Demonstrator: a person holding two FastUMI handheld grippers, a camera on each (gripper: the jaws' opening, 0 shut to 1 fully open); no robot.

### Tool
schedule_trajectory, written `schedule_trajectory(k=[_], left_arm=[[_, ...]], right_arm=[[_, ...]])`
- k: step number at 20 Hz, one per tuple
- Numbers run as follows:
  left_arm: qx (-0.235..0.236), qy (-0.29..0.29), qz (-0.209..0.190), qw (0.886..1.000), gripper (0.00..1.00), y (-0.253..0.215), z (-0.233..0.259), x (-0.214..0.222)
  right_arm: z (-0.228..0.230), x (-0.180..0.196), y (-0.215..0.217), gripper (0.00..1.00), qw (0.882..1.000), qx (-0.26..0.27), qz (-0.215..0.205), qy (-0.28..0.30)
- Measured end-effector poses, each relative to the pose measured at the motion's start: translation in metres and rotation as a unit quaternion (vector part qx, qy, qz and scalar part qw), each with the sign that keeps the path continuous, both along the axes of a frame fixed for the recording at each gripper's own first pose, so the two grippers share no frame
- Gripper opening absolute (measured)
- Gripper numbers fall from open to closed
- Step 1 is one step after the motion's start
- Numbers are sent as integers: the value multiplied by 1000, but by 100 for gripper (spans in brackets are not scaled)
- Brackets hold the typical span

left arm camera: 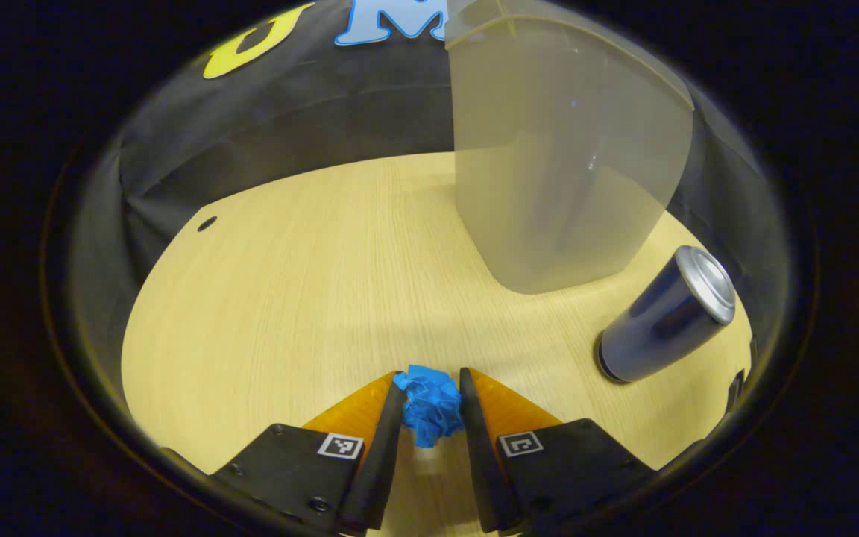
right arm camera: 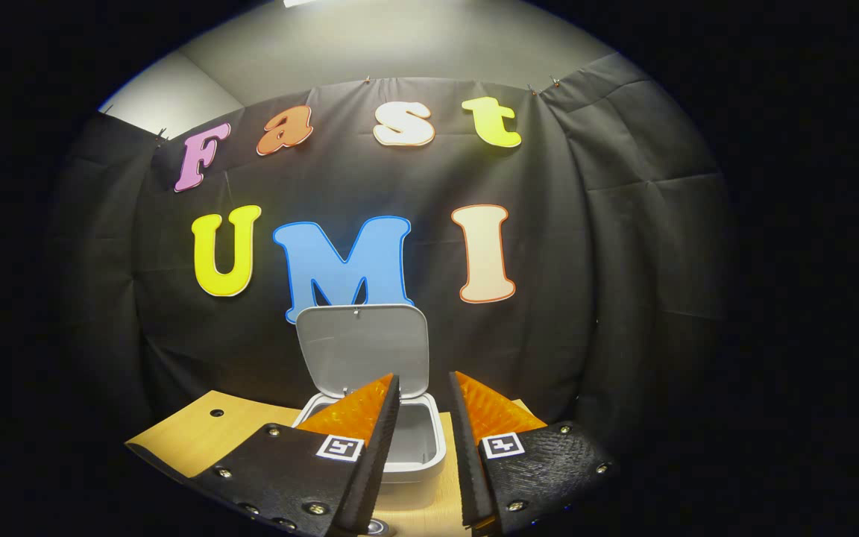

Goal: Press the lid of the desktop garbage bin to open it, pick up the crumpled paper on the desktop and throw it into the bin, then pick up the pop can on the desktop and drop it into the bin, and finally close the garbage bin lid.

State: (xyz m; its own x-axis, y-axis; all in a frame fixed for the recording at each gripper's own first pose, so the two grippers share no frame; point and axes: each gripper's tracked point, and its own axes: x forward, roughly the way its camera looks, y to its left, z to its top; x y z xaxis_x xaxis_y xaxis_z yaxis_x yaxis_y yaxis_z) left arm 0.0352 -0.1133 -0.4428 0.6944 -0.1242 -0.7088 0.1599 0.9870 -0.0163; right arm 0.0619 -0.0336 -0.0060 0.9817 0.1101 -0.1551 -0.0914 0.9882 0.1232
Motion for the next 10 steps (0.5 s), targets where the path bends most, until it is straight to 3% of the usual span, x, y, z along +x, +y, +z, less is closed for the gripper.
schedule_trajectory(k=[4, 10], left_arm=[[-5, -22, 9, 1000, 53, 0, 17, 8], [-18, -82, 19, 996, 52, 12, 79, 30]], right_arm=[[-1, 1, 0, 44, 1000, -1, 2, 1], [-1, 1, 7, 44, 1000, 4, 10, -1]])
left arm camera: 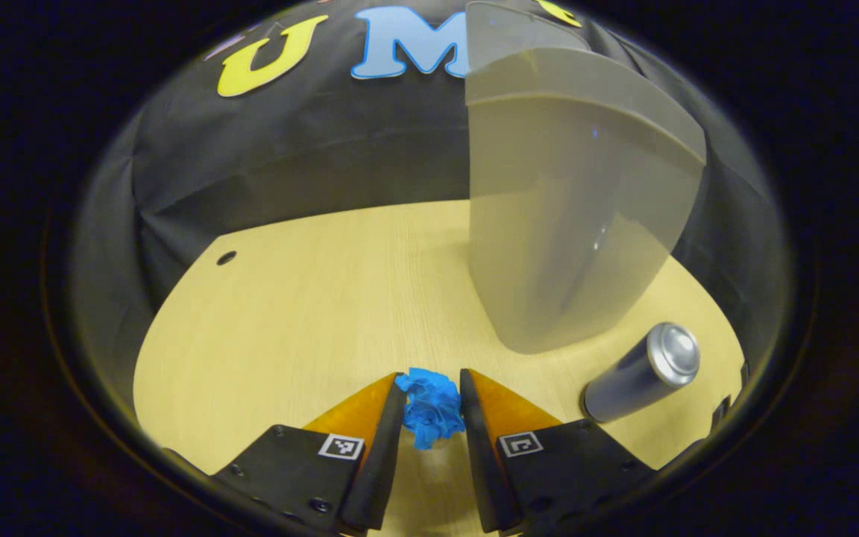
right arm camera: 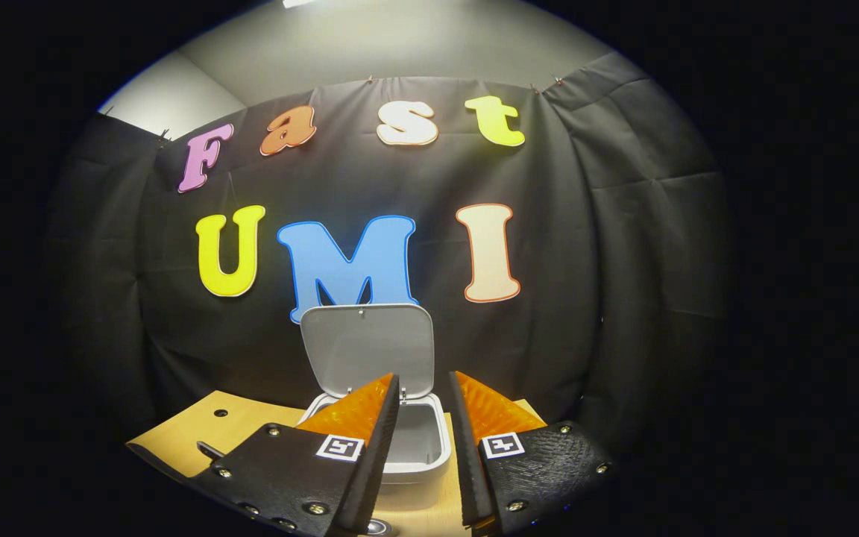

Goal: Press the lid of the desktop garbage bin to open it, pick up the crumpled paper on the desktop and throw it into the bin, then pick up the pop can on the desktop and drop it into the bin, and finally close the garbage bin lid.

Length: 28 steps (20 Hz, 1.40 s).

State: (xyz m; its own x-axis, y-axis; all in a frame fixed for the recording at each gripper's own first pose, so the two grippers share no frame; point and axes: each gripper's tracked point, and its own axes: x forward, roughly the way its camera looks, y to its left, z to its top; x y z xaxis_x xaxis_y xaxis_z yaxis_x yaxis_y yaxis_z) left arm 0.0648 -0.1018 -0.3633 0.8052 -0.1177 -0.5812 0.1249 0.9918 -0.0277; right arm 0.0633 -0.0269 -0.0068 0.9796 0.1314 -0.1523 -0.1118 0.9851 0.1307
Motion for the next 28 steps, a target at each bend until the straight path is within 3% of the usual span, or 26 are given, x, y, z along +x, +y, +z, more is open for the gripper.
schedule_trajectory(k=[16, 28], left_arm=[[-36, -143, 13, 989, 53, 14, 157, 38], [-69, -239, -7, 969, 50, -3, 262, 63]], right_arm=[[-1, -2, 9, 44, 1000, 22, 9, 1], [-4, -6, -3, 44, 999, 32, -12, 4]])
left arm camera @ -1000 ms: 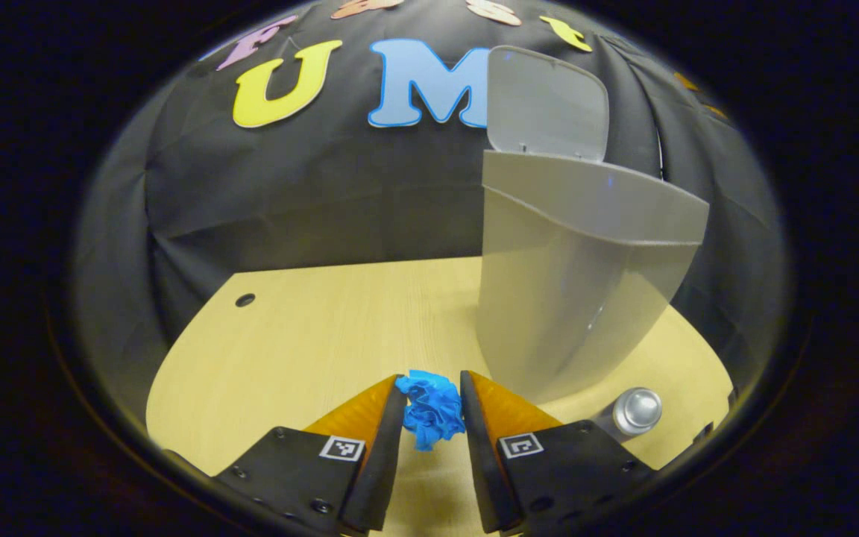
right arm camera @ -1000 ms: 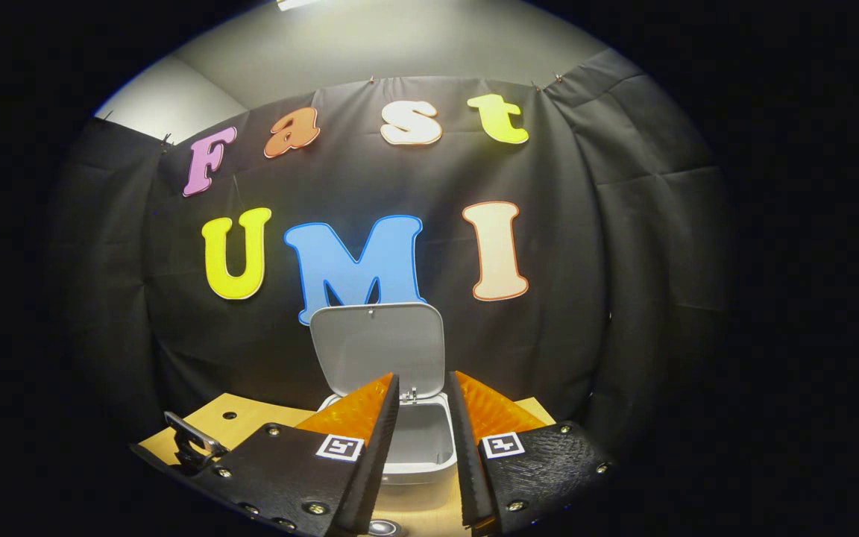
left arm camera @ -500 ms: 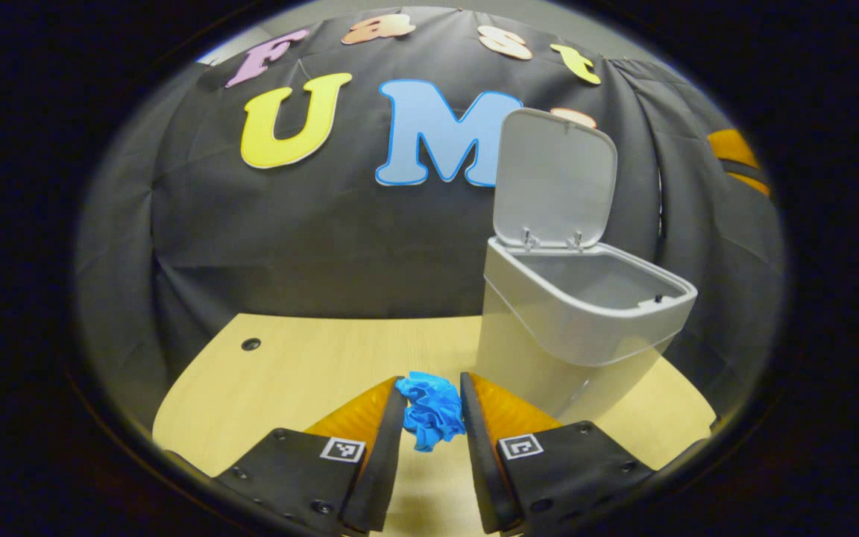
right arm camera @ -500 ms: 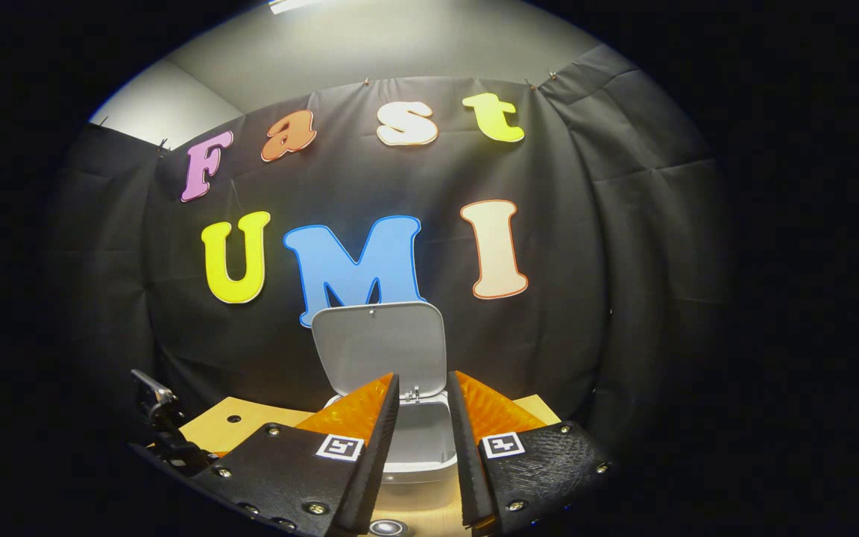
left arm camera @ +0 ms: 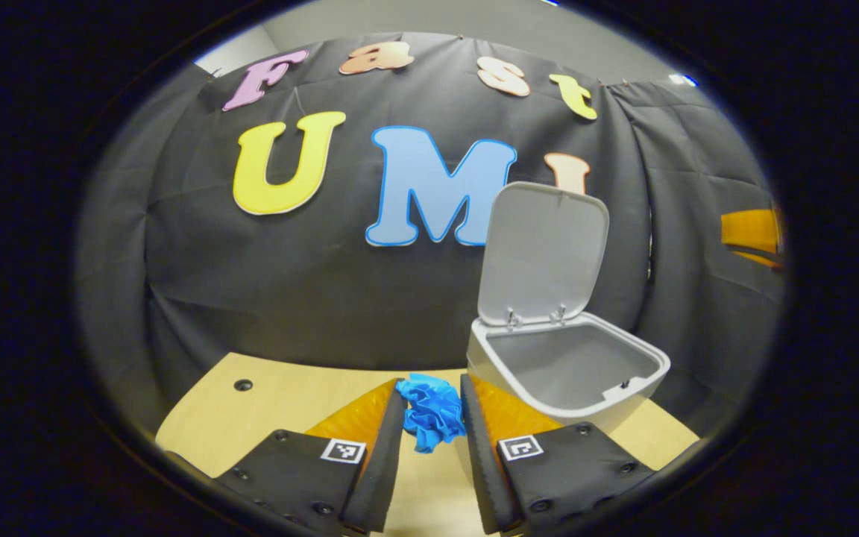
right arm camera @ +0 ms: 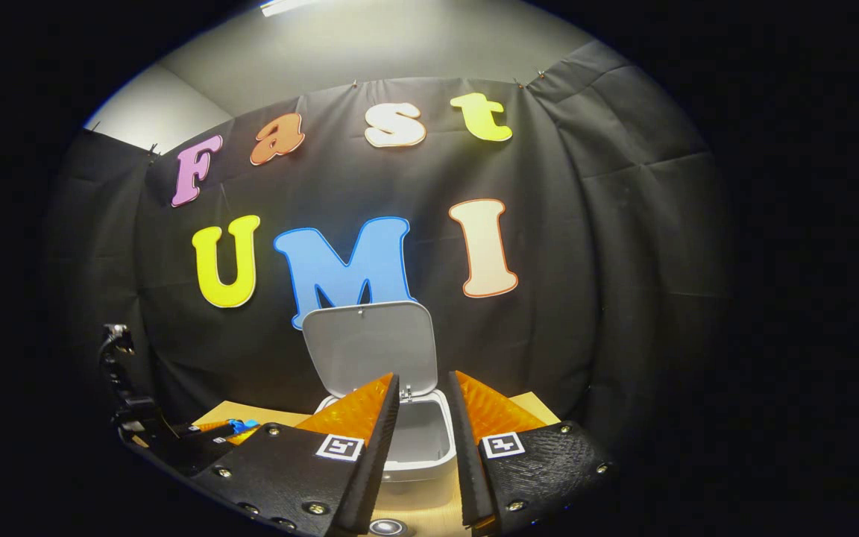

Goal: Press the lid of the desktop garbage bin to open it, pick up the crumpled paper on the desktop and throw it into the bin, then pick up the pop can on the desktop and drop it into the bin, and finally close the garbage bin lid.

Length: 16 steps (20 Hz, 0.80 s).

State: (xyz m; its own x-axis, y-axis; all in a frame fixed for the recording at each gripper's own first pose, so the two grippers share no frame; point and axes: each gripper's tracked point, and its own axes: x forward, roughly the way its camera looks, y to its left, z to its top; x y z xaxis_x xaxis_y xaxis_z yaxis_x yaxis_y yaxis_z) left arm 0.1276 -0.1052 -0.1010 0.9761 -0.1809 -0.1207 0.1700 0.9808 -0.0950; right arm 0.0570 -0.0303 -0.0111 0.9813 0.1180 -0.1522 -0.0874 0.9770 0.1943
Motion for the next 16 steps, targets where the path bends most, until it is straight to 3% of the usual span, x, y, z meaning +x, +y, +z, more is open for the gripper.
schedule_trajectory(k=[2, 4, 8, 16], left_arm=[[-2, -16, -9, 1000, 53, -8, 17, 5], [-1, -29, -18, 999, 48, -17, 28, 10], [3, -46, -42, 998, 53, -39, 42, 18], [23, -81, -87, 993, 48, -88, 68, 31]], right_arm=[[-2, 0, -3, 44, 1000, 1, -4, 2], [-3, -2, -7, 44, 1000, 3, -9, 4], [-8, -5, -16, 44, 1000, 5, -21, 10], [-15, -10, -33, 44, 999, 15, -48, 21]])
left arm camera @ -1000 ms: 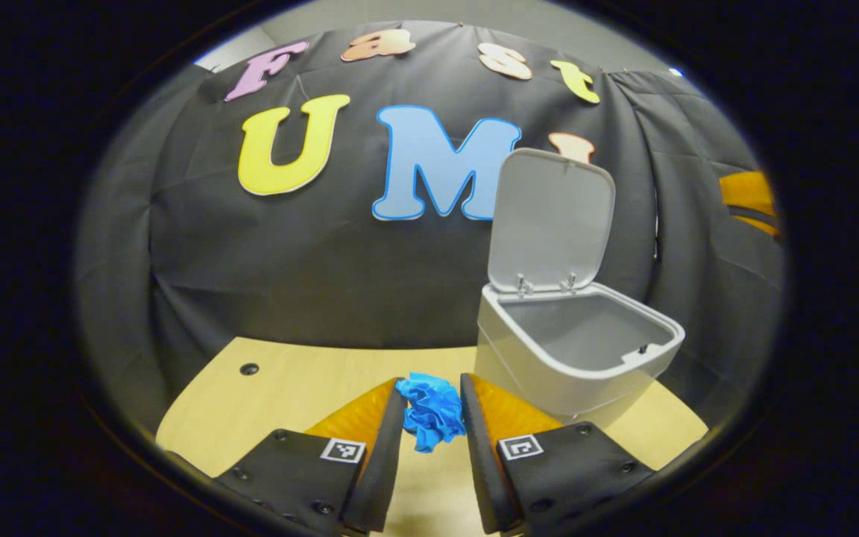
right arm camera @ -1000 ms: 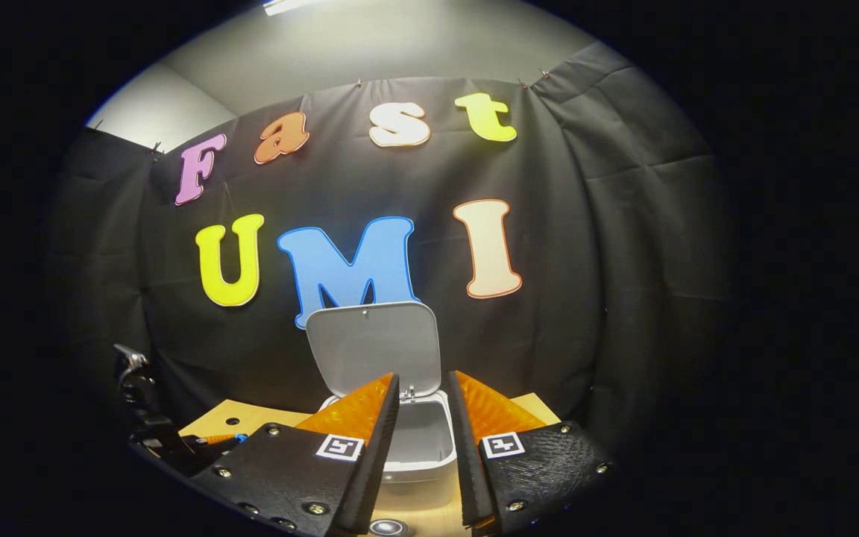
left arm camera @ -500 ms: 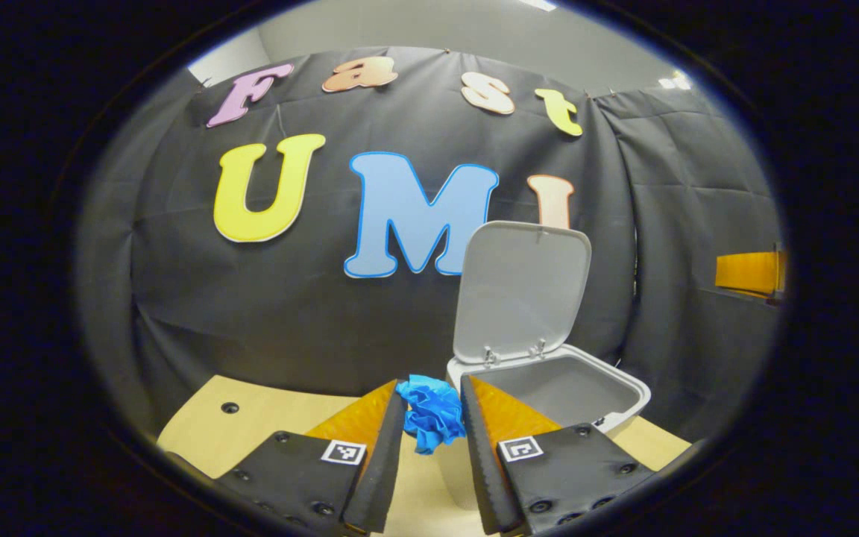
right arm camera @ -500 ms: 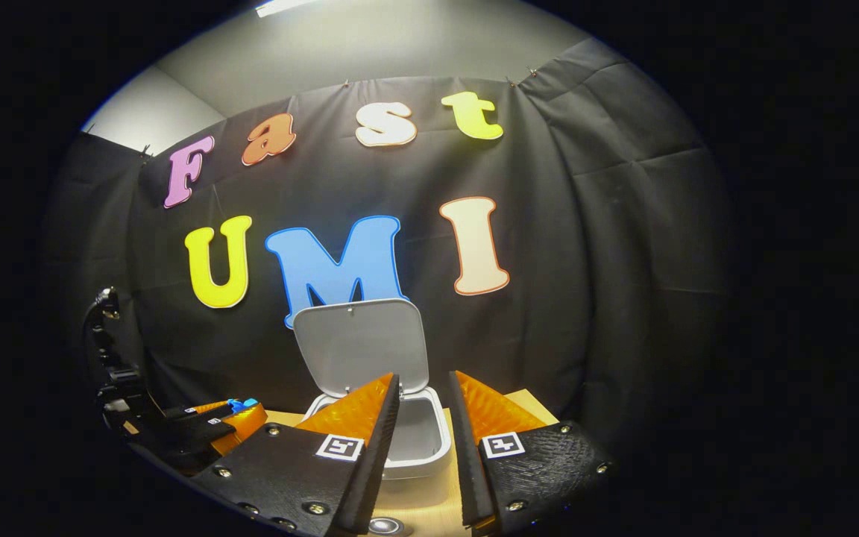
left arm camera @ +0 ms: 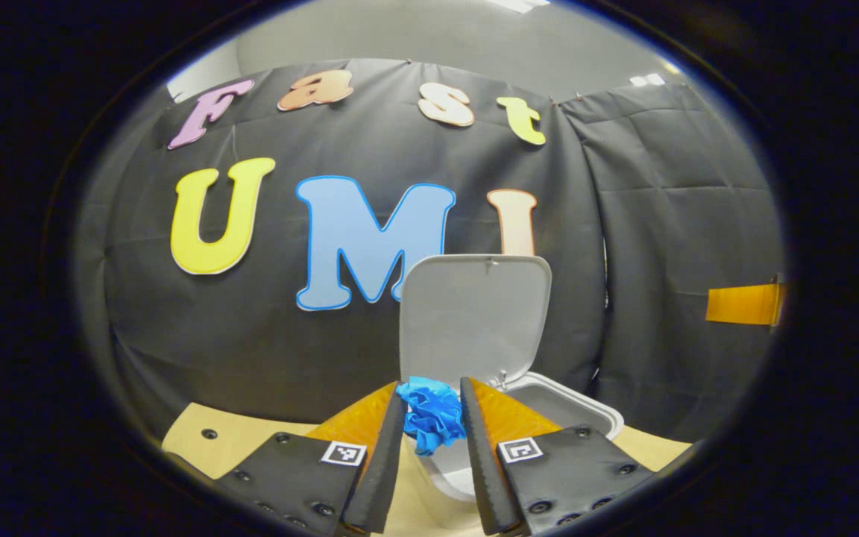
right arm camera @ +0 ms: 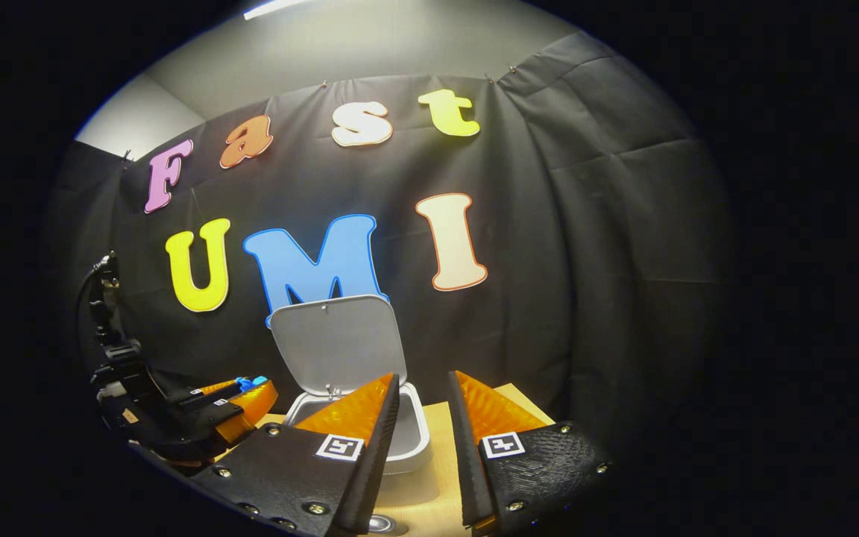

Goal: Press the lid of the desktop garbage bin to open it, pick up the crumpled paper on the desktop and throw it into the bin, then pick up the pop can on the desktop and drop it into the bin, and finally close the garbage bin lid.

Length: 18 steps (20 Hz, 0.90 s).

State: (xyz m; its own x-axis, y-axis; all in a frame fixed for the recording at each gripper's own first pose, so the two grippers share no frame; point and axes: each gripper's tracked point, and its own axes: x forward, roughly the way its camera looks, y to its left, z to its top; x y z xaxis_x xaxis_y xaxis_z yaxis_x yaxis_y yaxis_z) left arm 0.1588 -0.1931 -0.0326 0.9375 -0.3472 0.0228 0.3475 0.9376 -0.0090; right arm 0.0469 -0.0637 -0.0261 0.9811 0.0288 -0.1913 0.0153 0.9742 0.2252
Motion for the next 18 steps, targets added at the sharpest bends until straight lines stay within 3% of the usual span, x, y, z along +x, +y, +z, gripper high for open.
schedule_trajectory(k=[5, 7, 10, 11, 13, 18], left_arm=[[10, 3, -15, 1000, 48, -20, -6, 5], [9, 7, -18, 1000, 55, -24, -8, 7], [7, 9, -16, 1000, 77, -20, -10, 9], [8, 9, -15, 1000, 76, -19, -9, 9], [9, 8, -11, 1000, 89, -15, -10, 9], [8, 7, -1, 1000, 89, -3, -8, 8]], right_arm=[[-3, -5, -6, 44, 1000, 3, -12, 5], [-4, -7, -10, 44, 1000, 4, -16, 6], [-5, -9, -12, 44, 1000, 6, -19, 8], [-6, -9, -11, 44, 1000, 7, -19, 10], [-8, -9, -9, 44, 1000, 9, -17, 12], [-10, -8, -2, 44, 1000, 8, -8, 16]])
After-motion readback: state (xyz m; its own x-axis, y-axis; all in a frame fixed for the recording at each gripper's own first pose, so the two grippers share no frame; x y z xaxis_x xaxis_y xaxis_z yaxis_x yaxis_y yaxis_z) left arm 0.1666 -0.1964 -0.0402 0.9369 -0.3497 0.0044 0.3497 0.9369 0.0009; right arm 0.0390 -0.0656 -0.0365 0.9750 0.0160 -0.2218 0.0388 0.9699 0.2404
